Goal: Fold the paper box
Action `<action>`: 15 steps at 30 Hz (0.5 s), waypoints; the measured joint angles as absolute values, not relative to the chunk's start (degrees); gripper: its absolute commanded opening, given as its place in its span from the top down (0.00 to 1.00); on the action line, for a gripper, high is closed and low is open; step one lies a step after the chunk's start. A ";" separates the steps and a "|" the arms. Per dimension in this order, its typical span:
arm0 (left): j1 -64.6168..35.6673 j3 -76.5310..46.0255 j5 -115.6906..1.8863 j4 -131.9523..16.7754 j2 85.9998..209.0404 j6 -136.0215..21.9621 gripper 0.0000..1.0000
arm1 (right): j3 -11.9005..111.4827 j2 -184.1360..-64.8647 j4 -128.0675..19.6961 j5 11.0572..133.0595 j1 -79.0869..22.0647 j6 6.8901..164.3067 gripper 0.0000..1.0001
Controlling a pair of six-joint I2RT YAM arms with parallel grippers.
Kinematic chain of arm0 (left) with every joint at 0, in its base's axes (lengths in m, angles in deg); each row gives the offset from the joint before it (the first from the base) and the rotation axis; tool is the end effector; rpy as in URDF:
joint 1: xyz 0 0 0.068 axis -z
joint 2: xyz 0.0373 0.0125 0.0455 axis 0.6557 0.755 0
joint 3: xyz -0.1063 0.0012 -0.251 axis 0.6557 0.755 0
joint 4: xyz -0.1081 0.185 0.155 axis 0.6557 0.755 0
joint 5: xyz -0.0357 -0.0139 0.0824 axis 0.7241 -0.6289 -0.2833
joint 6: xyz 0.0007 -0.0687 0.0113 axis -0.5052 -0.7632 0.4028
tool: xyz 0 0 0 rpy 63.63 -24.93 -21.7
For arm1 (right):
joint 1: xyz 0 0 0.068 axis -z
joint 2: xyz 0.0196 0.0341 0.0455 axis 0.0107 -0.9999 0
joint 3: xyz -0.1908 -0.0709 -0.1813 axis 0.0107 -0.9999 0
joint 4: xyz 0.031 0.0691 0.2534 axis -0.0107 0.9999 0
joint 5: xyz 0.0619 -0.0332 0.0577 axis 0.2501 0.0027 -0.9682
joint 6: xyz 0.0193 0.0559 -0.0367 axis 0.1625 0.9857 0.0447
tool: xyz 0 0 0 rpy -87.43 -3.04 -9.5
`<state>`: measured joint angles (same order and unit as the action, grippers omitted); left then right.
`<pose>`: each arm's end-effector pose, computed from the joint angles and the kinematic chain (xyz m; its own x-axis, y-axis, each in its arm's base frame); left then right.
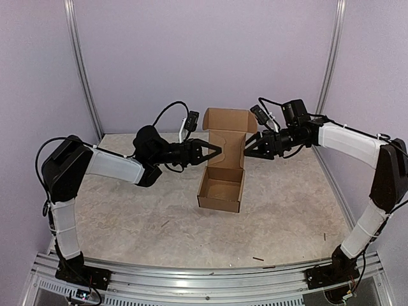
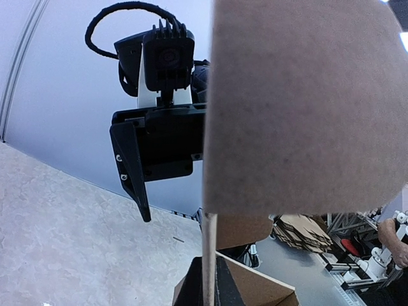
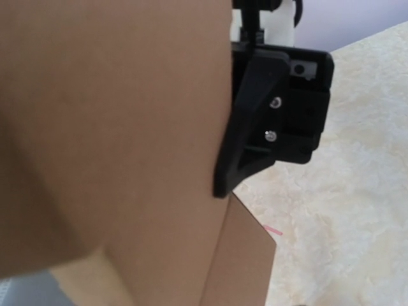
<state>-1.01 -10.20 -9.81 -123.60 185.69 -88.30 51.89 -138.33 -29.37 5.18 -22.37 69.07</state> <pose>0.3063 -0.3175 0.2558 -0.4395 -0.1361 -0.8879 0.8897 -0.2018 -0.4095 0.3129 0.1919 0.3000 -0.4863 -0.2552 -0.8357 -0.8517 -0.0755 0.5186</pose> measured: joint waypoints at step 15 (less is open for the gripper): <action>-0.79 -11.38 -13.00 -124.17 187.03 -90.57 1.00 | 44.35 -135.12 -50.07 6.69 -22.37 87.12 0.75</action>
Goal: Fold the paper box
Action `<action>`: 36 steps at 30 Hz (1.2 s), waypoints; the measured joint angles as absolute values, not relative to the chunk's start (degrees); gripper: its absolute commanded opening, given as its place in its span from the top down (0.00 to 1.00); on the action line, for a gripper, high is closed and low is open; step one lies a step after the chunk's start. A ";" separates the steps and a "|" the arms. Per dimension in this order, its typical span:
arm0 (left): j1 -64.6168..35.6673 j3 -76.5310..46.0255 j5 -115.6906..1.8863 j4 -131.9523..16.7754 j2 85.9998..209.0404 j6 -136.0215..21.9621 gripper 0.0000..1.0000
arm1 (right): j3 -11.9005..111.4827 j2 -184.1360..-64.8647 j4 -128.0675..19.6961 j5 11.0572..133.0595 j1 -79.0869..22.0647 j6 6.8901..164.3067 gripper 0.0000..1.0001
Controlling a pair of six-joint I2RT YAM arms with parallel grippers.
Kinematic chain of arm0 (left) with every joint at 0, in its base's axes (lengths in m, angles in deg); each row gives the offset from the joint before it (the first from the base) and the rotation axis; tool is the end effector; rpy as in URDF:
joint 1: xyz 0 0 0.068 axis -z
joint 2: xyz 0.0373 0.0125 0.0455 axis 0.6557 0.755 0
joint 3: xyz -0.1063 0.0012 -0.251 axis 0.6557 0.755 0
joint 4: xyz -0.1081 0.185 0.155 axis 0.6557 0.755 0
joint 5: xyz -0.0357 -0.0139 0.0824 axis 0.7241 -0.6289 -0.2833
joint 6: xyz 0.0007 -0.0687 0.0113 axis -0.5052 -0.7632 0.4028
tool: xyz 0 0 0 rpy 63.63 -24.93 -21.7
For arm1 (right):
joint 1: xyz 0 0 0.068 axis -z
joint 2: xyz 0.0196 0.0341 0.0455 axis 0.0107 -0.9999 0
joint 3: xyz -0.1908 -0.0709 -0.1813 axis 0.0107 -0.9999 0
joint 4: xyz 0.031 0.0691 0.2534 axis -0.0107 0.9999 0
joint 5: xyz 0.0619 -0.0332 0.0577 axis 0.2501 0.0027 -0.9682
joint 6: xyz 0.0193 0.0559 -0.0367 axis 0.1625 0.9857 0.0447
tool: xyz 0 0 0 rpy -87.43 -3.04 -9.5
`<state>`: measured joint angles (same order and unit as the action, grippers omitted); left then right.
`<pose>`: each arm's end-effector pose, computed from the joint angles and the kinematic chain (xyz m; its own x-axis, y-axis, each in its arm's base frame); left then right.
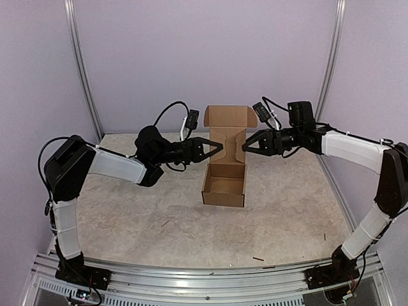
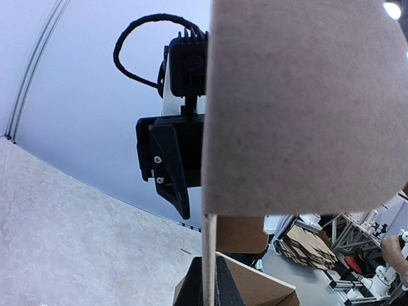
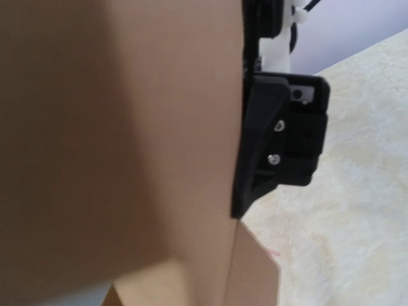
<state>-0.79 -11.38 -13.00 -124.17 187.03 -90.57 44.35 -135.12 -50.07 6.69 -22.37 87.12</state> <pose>0.3118 -0.3219 0.2543 -0.4742 -0.1684 -0.8642 0.8772 -0.1743 -0.4474 0.3121 0.1911 0.3020 -0.5335 -0.1803 -0.8264 -0.8354 -0.0403 0.5481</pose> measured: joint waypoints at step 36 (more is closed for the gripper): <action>1.31 -13.63 -13.77 -119.41 187.79 -88.34 1.00 | 40.96 -133.59 -60.69 12.61 -24.38 95.56 0.75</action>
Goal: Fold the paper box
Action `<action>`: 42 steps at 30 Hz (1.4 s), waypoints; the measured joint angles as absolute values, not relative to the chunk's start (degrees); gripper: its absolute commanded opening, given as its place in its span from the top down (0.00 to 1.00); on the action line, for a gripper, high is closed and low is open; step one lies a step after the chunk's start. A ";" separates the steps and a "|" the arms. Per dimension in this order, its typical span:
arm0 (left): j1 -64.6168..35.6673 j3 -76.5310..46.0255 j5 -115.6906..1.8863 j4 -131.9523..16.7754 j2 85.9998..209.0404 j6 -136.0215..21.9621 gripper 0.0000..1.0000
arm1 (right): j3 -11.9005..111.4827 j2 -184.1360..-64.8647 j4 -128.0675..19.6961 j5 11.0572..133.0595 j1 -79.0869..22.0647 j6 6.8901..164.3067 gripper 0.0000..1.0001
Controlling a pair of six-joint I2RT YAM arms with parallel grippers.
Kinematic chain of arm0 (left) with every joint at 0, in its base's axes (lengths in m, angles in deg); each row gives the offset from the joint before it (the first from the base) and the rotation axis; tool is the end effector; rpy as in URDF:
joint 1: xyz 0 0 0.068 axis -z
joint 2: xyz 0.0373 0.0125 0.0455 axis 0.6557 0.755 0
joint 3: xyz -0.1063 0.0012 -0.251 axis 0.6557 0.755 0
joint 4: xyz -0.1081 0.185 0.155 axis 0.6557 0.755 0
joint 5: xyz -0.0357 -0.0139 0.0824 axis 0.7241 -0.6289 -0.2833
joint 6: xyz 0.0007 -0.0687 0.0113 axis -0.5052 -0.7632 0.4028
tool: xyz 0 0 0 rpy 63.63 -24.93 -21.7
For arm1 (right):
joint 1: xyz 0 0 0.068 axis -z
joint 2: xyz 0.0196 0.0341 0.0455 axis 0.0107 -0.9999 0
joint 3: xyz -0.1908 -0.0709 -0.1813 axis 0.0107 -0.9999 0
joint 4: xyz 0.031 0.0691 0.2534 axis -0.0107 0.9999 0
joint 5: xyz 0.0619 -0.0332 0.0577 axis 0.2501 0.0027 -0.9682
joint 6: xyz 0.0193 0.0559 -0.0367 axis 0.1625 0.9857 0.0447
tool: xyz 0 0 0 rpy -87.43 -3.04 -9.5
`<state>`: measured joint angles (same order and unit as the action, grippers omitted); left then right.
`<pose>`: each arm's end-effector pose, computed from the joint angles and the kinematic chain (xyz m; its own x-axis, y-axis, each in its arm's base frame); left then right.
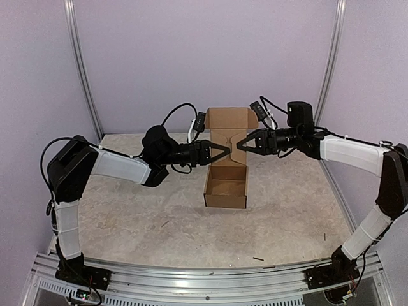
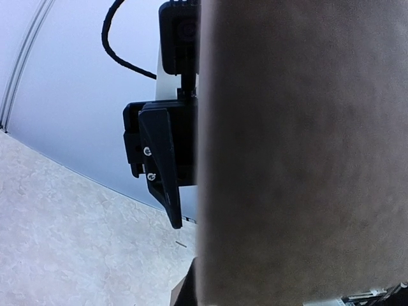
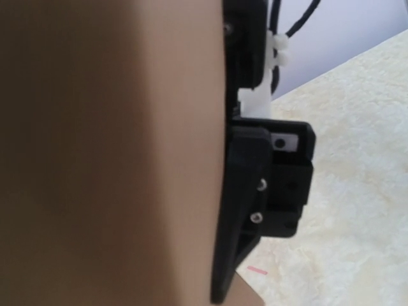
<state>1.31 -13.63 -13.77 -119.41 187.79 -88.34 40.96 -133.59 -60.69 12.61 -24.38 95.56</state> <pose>0.3071 -0.3392 0.2528 -0.4836 -0.1342 -0.8649 0.8708 -0.1740 -0.4599 0.3079 0.2010 0.3051 -0.5377 -0.1267 -0.8336 -0.8415 0.0189 0.5399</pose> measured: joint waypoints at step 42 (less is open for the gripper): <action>-1.62 -2.57 -71.45 -65.86 164.60 -73.00 0.01 | 40.83 -133.22 -45.68 26.31 -24.12 68.19 0.96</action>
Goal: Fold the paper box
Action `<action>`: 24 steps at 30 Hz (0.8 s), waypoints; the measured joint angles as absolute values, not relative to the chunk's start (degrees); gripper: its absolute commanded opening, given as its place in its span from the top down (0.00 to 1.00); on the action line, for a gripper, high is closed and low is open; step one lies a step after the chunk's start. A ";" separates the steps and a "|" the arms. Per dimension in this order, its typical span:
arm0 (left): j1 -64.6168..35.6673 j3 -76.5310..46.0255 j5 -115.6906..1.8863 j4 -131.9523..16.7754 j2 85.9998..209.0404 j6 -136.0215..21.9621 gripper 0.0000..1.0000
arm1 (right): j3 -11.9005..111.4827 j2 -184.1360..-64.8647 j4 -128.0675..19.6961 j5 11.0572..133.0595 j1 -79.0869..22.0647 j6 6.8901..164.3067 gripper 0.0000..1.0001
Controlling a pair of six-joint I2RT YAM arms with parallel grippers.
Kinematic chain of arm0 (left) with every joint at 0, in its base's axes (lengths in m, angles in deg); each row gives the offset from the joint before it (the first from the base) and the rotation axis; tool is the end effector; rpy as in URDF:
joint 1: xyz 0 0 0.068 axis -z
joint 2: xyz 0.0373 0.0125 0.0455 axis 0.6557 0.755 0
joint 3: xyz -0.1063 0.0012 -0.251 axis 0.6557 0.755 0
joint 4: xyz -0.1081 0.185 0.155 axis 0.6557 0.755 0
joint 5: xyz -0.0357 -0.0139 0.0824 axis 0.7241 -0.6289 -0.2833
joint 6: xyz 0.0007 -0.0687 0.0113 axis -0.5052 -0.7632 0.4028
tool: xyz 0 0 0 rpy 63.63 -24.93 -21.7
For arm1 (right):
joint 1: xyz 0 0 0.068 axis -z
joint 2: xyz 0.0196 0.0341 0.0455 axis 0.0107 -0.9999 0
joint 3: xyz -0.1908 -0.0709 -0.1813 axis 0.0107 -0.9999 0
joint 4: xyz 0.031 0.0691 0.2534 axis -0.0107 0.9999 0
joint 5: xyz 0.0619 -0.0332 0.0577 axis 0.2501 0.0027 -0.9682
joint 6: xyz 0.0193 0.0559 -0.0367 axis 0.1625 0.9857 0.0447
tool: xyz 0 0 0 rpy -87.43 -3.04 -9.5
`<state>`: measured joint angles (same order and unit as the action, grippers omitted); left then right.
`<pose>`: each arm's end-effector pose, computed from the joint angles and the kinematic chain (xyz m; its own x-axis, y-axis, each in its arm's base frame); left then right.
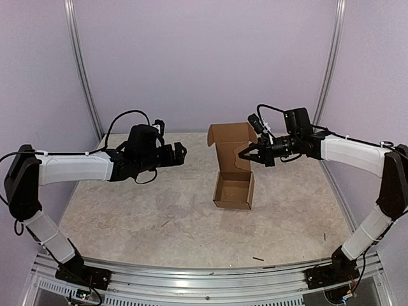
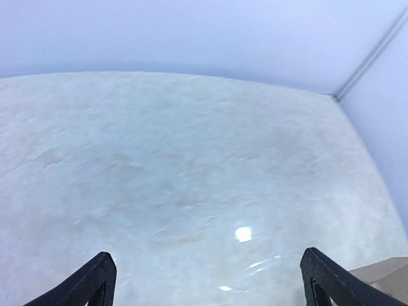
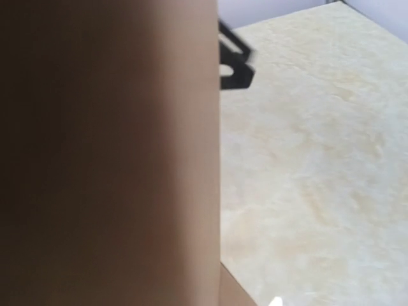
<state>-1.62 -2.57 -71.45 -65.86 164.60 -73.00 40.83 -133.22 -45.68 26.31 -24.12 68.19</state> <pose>0.3074 -0.2441 0.2420 -0.5192 -0.1688 -0.8378 0.3519 0.8511 -0.3896 0.3098 0.1927 0.2775 -0.3169 -0.2667 -0.9102 -0.9405 0.2121 0.2653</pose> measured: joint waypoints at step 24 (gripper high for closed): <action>1.02 1.06 -77.85 -42.95 144.82 -54.40 0.01 | 44.98 -147.14 -52.19 28.17 -22.65 64.78 0.69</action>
